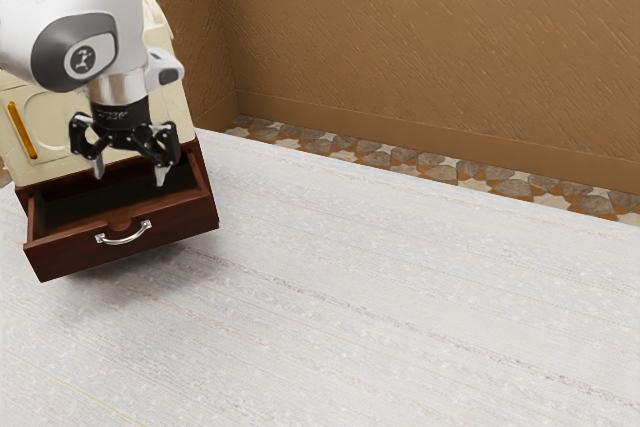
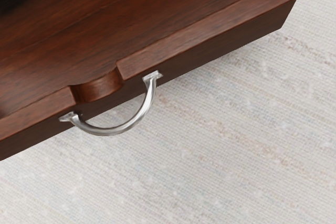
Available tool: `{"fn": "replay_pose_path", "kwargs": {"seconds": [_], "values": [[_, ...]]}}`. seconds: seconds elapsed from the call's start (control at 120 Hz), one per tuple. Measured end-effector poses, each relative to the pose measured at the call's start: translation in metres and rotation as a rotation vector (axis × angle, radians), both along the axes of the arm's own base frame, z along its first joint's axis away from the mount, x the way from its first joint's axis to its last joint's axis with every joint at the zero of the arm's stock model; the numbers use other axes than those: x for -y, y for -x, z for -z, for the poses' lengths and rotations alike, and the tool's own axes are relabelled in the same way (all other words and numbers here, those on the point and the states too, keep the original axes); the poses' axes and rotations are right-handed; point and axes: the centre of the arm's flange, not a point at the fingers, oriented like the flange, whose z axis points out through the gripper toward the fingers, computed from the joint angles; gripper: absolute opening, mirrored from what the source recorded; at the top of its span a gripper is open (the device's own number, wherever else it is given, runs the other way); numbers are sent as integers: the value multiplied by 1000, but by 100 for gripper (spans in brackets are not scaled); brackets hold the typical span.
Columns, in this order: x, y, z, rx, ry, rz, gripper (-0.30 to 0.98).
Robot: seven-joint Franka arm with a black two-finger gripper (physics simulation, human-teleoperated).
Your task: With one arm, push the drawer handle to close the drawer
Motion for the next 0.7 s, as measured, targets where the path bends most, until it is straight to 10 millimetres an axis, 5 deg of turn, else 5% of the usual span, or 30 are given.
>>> {"fn": "replay_pose_path", "kwargs": {"seconds": [0.233, 0.4, 0.7], "values": [[-40, -12, 36, 48, 47, -199, 69], [-46, -11, 51, 81, 55, -267, 69], [-35, 18, 111, 154, 50, -315, 68]]}}
